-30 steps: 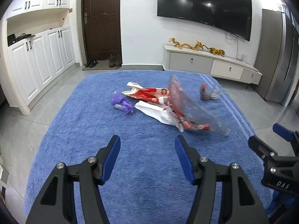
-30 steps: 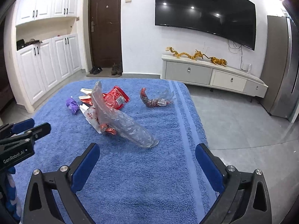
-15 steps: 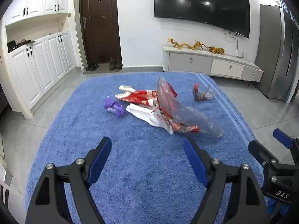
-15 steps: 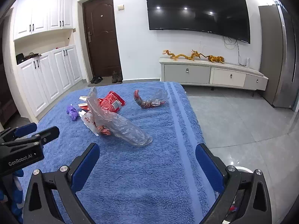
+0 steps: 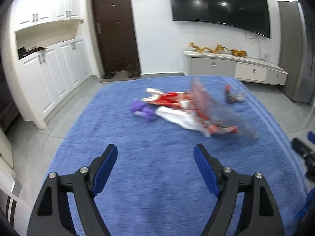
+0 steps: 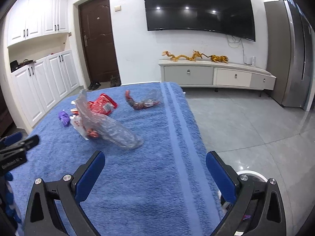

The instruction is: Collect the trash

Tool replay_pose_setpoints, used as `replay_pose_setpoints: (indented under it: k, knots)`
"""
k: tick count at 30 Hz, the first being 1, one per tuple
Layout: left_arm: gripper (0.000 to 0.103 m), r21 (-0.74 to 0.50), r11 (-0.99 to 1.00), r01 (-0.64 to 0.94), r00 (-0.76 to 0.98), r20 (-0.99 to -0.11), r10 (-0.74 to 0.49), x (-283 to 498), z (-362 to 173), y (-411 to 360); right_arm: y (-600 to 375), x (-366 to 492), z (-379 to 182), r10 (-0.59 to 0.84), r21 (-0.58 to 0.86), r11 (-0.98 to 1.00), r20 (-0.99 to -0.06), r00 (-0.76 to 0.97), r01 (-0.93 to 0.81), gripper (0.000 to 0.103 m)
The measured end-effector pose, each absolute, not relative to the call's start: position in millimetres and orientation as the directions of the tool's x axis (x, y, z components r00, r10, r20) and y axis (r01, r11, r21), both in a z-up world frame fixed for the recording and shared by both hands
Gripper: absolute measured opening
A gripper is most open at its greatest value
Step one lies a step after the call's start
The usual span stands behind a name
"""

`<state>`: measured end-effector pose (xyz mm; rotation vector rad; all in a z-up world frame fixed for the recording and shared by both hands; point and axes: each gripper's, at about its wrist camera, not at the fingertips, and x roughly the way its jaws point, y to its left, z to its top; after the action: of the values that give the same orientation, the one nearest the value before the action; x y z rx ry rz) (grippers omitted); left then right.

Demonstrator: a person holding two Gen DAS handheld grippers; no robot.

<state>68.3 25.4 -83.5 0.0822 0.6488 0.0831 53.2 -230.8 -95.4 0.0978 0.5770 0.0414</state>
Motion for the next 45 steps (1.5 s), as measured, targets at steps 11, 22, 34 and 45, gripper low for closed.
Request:
replay_pose_setpoints:
  k: [11,22,34,45]
  knots:
    - [0.079,0.143,0.925,-0.352,0.748,-0.551,0.37,46.7,-93.5,162.9,-241.4,49.4,-109.1,0.037,0.102,0.994,-0.561,0.827,0.025,0.103]
    - [0.079,0.179,0.765,-0.619,0.597,-0.525,0.606,60.1,-114.0,296.6,-231.1,54.1,-116.2,-0.006,0.037,0.999,-0.595,0.804,0.035,0.103]
    - [0.079,0.099,0.831,-0.547,0.659,-0.562,0.5,92.0,-114.9,286.3,-234.1,56.7,-121.0,-0.043,0.009,0.998,-0.597,0.801,0.06,0.103]
    - [0.079,0.118,0.867,-0.484,0.696,-0.548,0.463,150.4,-113.4,242.9,-264.0,73.3,-122.6,-0.097,0.036,0.988,-0.602,0.793,0.148,0.103]
